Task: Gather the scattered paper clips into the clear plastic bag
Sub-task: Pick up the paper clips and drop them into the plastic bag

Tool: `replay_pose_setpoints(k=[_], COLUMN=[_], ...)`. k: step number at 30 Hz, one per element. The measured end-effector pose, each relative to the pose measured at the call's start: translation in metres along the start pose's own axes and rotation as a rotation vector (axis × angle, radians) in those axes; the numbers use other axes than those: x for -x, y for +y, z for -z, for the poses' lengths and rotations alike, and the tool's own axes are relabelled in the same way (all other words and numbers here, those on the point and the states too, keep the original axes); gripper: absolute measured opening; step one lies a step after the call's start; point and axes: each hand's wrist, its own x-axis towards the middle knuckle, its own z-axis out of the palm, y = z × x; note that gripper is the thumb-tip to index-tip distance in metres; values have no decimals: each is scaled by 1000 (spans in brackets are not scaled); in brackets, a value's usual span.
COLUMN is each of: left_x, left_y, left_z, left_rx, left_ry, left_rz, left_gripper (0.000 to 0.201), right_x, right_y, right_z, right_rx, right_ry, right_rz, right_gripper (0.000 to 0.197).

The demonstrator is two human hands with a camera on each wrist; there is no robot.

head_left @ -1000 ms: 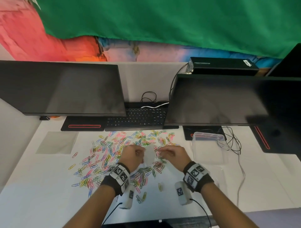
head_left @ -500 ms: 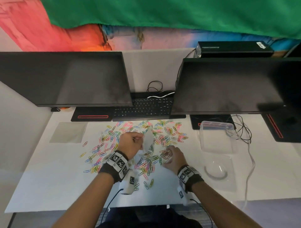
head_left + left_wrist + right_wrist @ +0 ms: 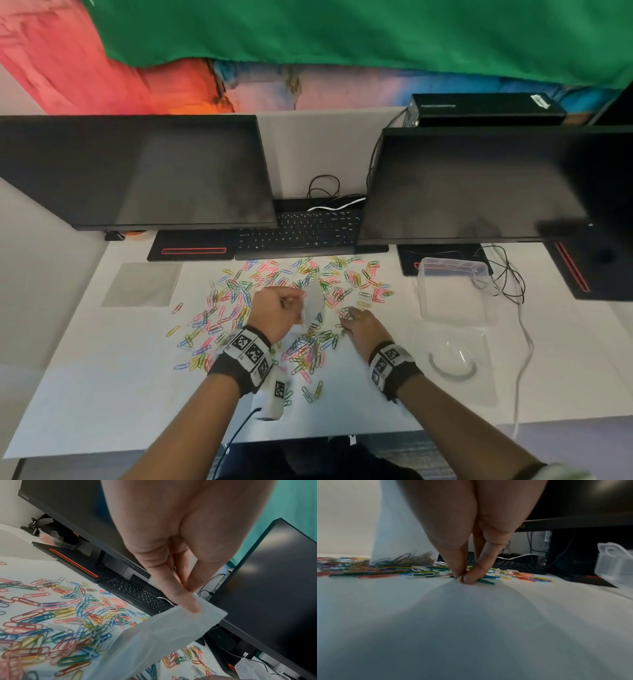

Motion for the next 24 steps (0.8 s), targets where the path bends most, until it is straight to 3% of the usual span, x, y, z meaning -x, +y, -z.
replay_pose_setpoints(k=[4, 6, 10, 13, 16, 19, 22, 24], left_x=[-2, -2, -2, -3, -4, -5, -4, -4], left_y=[0, 1, 3, 0, -3, -2, 5, 7], left_z=[-5, -8, -14, -19, -25, -30, -35, -39], left_rx=[23, 23, 22, 10, -2, -20, -79, -77], left_ry=[-6, -13, -26, -43, -54, -53, -76, -81], left_rz=[11, 9, 19, 27, 45, 51, 39, 38], left_gripper=[20, 19, 19, 18, 18, 18, 19, 19], right_x=[-5, -11, -15, -6, 1, 0, -4, -5], right_y=[-3, 0, 10, 16, 13, 5, -8, -19], right_z=[5, 15, 38, 53, 69, 84, 91, 92], right_rx=[68, -20, -519, -922, -1447, -1723, -1807, -1721], right_ry=[-14, 3, 61, 9, -25, -14, -64, -74], right_rz=[4, -120, -471, -589, -610, -592, -515, -465], right_gripper=[31, 22, 8, 14, 25, 29, 25, 21])
